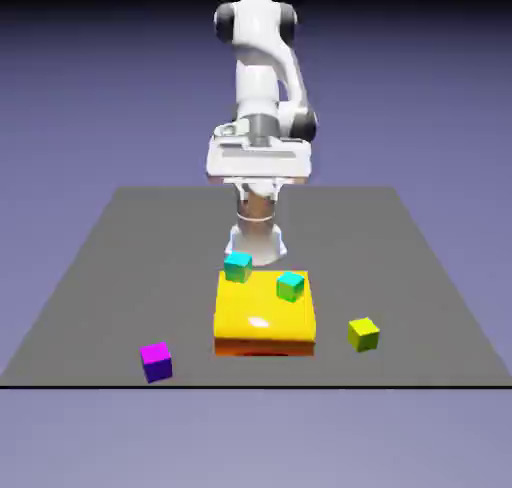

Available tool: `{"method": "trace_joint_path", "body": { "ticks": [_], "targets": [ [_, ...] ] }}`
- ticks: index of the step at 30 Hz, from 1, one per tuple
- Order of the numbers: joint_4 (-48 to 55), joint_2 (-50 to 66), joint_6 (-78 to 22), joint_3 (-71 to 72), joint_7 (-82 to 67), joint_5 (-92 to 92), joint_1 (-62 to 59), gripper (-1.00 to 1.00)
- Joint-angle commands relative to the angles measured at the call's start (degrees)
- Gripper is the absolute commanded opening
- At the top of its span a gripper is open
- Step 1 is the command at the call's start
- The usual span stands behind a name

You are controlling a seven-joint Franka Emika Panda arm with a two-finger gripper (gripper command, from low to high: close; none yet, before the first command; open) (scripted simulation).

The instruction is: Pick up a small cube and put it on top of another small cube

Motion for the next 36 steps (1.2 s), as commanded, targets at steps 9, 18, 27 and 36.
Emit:
{"method": "trace_joint_path", "body": {
  "ticks": [9,18,27,36],
  "targets": [
    [5.0,11.8,-4.4,-0.3,-22.4,3.8,7.7,0.00],
    [9.9,23.6,-8.9,-0.6,-44.9,7.6,15.4,0.00],
    [14.9,35.4,-13.3,-1.0,-67.3,11.4,23.1,0.00],
    [19.2,45.8,-17.2,-1.3,-87.1,14.8,29.9,0.00]
  ]
}}
